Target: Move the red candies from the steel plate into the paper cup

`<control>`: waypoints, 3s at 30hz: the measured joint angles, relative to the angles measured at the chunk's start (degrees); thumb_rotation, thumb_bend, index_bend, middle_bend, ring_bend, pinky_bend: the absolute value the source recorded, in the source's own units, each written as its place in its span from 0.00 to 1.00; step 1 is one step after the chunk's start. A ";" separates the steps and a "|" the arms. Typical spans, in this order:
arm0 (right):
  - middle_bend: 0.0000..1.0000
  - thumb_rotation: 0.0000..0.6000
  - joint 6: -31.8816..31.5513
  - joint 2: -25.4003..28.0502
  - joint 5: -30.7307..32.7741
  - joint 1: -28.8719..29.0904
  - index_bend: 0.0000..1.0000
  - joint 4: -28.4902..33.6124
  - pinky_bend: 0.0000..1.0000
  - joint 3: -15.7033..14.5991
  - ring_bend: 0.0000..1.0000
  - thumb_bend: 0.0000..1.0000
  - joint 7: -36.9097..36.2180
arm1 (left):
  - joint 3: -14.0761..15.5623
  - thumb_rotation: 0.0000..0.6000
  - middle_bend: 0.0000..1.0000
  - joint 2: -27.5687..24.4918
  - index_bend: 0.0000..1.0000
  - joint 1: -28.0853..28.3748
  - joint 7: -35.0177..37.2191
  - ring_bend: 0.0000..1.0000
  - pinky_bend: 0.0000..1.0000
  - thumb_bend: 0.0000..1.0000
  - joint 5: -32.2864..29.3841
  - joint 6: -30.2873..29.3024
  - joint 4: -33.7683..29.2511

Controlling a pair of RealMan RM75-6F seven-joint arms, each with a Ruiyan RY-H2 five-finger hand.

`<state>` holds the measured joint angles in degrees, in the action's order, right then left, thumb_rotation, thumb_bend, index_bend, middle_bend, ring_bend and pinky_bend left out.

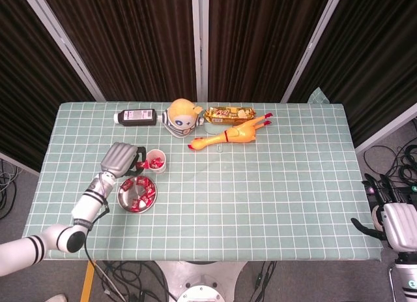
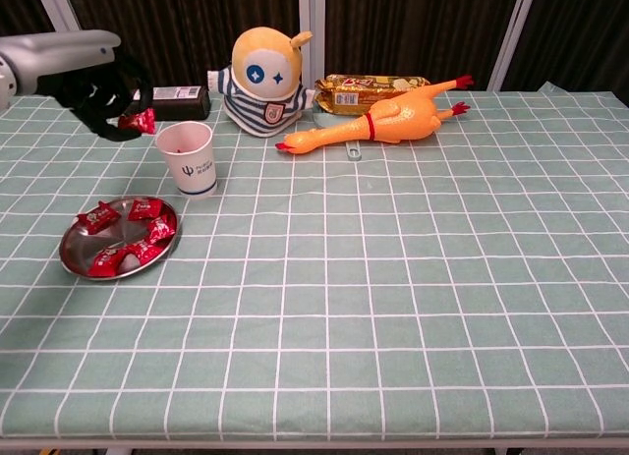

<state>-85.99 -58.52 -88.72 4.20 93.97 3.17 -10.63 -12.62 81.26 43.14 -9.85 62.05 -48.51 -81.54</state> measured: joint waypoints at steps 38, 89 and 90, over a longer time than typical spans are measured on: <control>0.21 1.00 0.93 -0.59 -0.57 0.94 0.04 -0.82 0.19 0.14 0.01 0.08 -0.86 | 7.47 1.00 0.88 -4.39 0.41 -2.09 -4.53 0.82 0.98 0.38 -8.53 0.48 -4.18; 0.21 1.00 0.58 -0.01 -0.08 0.48 0.04 0.32 0.19 -0.15 0.01 0.08 0.32 | 11.02 1.00 0.88 -1.15 0.42 0.61 -9.93 0.82 0.98 0.32 -14.90 4.29 -2.94; 0.21 1.00 0.62 -0.01 -0.03 0.49 0.04 0.30 0.19 -0.13 0.01 0.08 0.27 | 10.99 1.00 0.88 -0.80 0.43 0.54 -9.99 0.82 0.98 0.31 -14.66 3.75 -2.61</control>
<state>-85.37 -58.53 -88.76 4.69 94.27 3.04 -10.36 -1.63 80.47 43.68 -19.84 47.39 -44.77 -84.15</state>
